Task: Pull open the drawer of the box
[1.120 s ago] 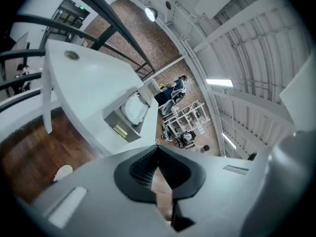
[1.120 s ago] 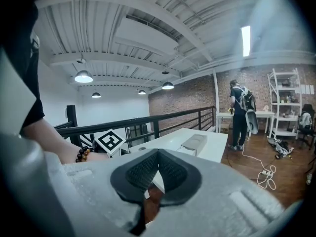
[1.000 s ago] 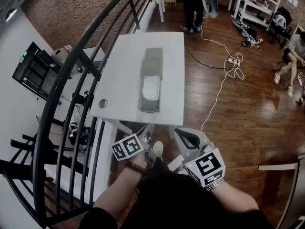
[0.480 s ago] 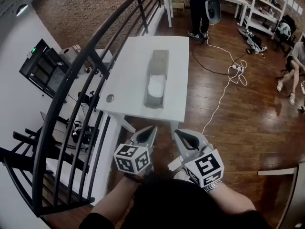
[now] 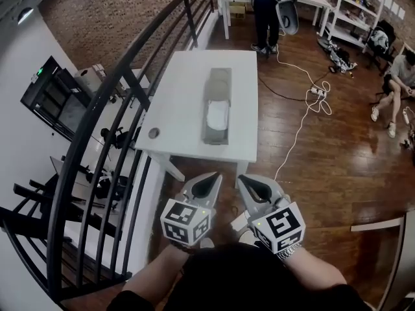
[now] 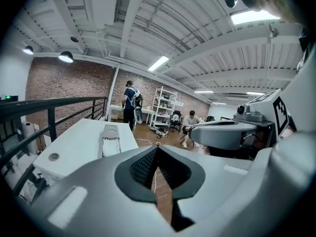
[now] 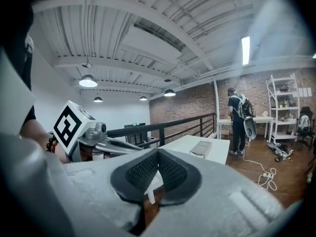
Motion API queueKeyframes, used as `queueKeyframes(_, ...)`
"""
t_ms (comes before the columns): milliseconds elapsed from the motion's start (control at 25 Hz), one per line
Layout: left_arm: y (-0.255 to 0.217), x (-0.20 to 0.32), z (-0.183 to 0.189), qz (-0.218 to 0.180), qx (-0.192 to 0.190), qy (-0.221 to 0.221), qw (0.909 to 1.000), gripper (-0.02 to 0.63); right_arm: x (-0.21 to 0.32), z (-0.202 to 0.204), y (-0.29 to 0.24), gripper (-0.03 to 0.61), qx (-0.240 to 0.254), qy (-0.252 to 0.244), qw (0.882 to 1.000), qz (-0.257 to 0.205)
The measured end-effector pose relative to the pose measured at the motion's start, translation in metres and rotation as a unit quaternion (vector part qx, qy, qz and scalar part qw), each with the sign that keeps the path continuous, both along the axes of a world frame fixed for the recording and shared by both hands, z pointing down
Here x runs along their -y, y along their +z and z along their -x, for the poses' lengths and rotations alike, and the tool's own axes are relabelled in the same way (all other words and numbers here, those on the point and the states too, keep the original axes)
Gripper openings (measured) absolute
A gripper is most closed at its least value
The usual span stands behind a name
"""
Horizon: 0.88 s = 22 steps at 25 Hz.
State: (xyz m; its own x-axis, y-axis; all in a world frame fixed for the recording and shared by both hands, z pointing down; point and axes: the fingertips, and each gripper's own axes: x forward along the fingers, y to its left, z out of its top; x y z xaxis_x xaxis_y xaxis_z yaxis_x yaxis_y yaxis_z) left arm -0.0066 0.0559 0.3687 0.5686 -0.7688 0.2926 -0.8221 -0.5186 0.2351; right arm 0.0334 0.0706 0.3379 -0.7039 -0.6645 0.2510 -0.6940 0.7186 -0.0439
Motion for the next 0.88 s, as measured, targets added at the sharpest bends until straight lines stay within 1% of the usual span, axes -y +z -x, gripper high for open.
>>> queueKeyframes(160, -0.008, -0.011, 0.003, -0.01, 0.001, 0.022, 0.9997, 0.015, -0.008, 0.011, -0.004, -0.009, -0.003, 0.01, 1.0, -0.004)
queueKeyframes(360, -0.018, -0.019, 0.01, -0.022, 0.002, 0.038, 0.999, 0.014, -0.013, 0.023, -0.009, -0.009, -0.009, 0.02, 1.0, -0.009)
queueKeyframes(880, -0.026, -0.029, 0.022, -0.036, -0.003, 0.052, 0.998, 0.014, -0.025, 0.034, -0.008, -0.009, -0.019, 0.038, 0.999, -0.01)
